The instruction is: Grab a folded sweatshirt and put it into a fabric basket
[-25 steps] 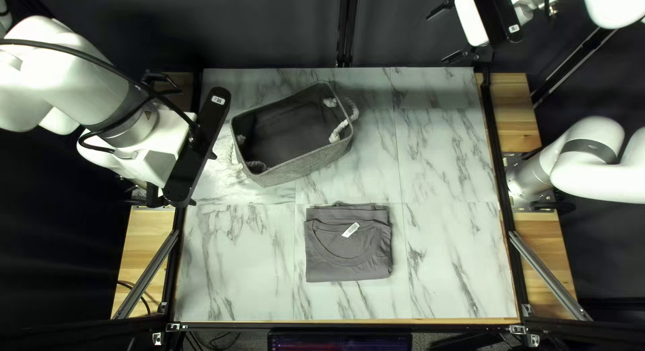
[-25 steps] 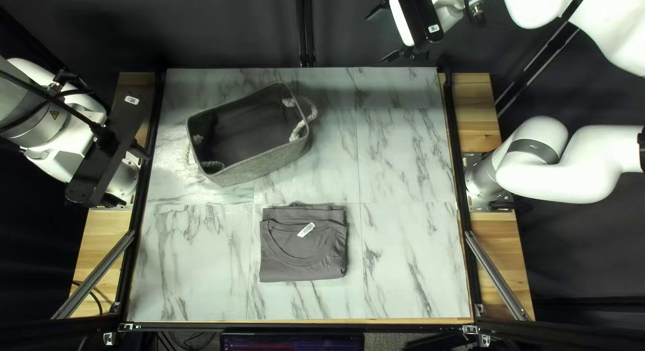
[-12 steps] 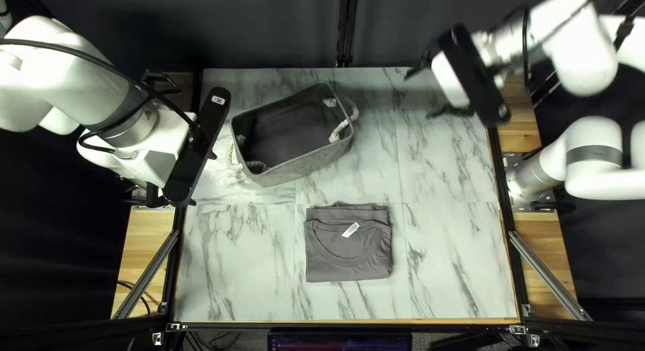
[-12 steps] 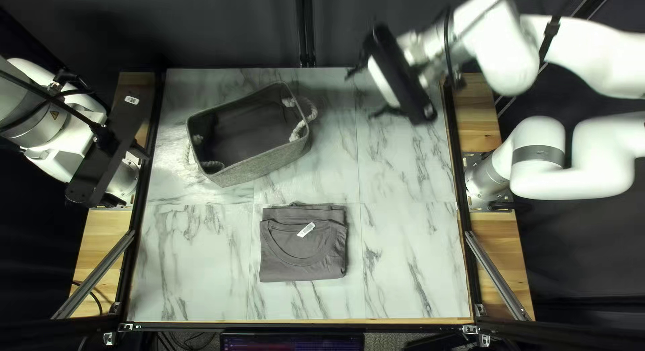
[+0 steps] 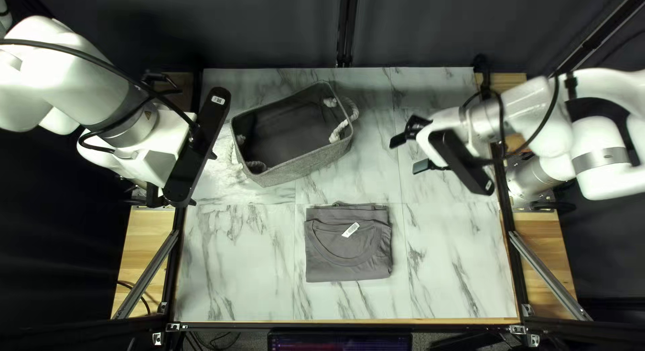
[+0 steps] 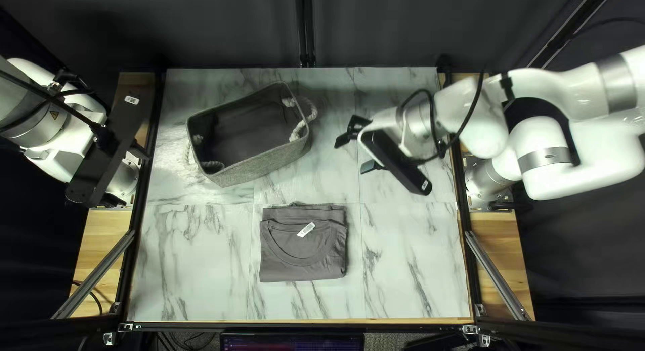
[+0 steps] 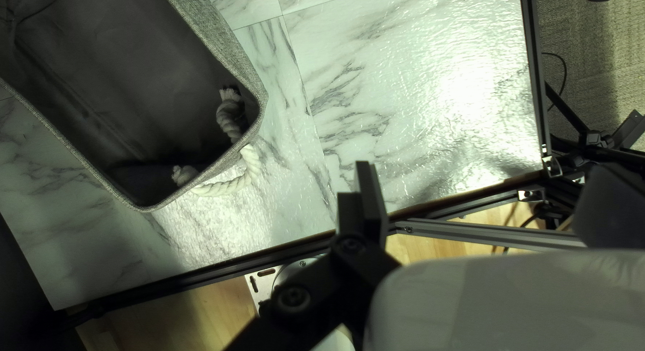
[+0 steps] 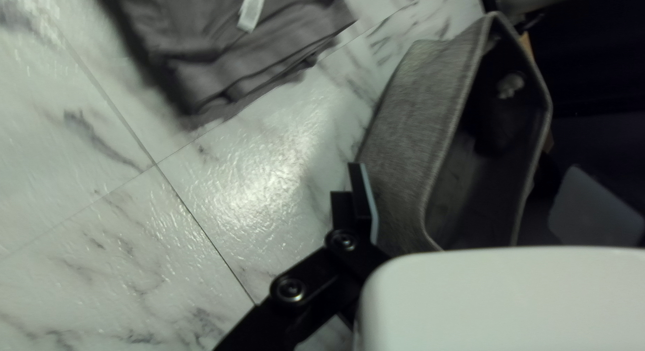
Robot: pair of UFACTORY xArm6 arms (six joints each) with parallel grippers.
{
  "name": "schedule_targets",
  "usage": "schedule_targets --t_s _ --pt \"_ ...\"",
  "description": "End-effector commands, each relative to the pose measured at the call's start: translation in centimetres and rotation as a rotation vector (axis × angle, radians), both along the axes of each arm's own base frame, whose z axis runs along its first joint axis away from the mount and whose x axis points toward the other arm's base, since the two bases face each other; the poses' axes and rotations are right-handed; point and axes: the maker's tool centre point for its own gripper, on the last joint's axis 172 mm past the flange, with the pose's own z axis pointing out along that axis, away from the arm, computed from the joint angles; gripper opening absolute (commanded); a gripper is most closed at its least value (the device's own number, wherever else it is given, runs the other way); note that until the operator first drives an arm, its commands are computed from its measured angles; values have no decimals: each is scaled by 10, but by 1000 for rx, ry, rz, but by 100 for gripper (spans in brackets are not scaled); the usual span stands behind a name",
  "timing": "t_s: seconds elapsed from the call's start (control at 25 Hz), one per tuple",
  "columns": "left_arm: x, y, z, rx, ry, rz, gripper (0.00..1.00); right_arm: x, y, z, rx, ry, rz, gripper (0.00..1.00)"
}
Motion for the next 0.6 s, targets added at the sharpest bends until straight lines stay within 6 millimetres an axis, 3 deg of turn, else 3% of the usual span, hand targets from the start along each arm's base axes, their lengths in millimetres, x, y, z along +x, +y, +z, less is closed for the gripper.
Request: schedule_targets --t_s 0.04,0.36,0.6 --pt "0 0 0 0 0 0 100 6 8 -28 -124 13 25 100" --pt "0 0 0 0 0 0 100 26 33 -27 -262 128 -80 100" --pt "0 0 0 0 0 0 100 31 33 -24 -251 162 -94 100"
